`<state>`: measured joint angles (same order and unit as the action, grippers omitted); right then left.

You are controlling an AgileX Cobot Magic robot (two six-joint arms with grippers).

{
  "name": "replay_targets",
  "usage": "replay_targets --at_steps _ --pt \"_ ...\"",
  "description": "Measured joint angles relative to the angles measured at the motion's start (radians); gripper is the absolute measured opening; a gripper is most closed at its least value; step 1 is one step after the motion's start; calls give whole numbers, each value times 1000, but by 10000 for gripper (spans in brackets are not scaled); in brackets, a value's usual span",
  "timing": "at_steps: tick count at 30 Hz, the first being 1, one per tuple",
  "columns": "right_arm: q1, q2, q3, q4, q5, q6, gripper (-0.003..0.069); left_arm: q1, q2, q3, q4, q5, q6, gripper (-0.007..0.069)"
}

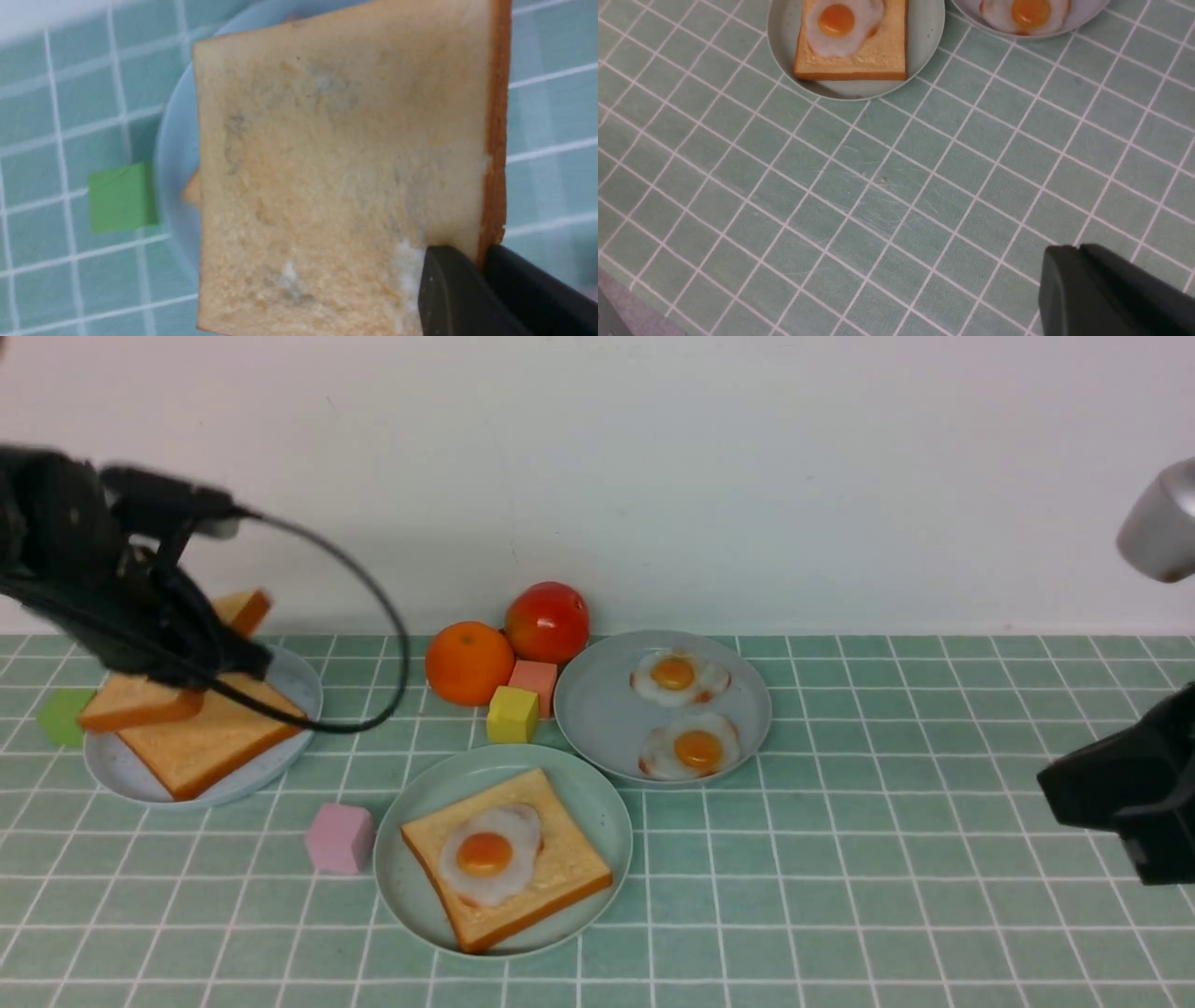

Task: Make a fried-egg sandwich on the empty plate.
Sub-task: Use the left arm to place a slice of bread on the fried egg in the middle

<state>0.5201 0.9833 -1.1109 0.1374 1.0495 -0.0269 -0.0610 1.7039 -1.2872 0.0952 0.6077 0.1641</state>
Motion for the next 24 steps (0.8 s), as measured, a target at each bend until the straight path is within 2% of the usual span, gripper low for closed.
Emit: replay_targets --at_steps 2,4,7,8,10,16,24 --pt "0 -16 0 -2 0 0 48 -142 -88 67 -13 18 26 46" --pt "0 -24 0 -2 0 0 50 -217 -115 110 -14 20 35 46" --pt "0 -48 0 -2 1 0 50 -428 -134 236 24 -19 45 46" --pt "0 -49 0 -2 1 0 50 -438 -134 242 29 -19 45 46" --pt "0 -59 0 -2 4 0 52 -525 -111 284 108 -62 4 46" --pt "0 -66 0 4 23 0 55 -572 -44 288 250 -106 -100 46" --pt "0 -66 1 8 25 0 64 -574 -1 288 268 -160 -113 46"
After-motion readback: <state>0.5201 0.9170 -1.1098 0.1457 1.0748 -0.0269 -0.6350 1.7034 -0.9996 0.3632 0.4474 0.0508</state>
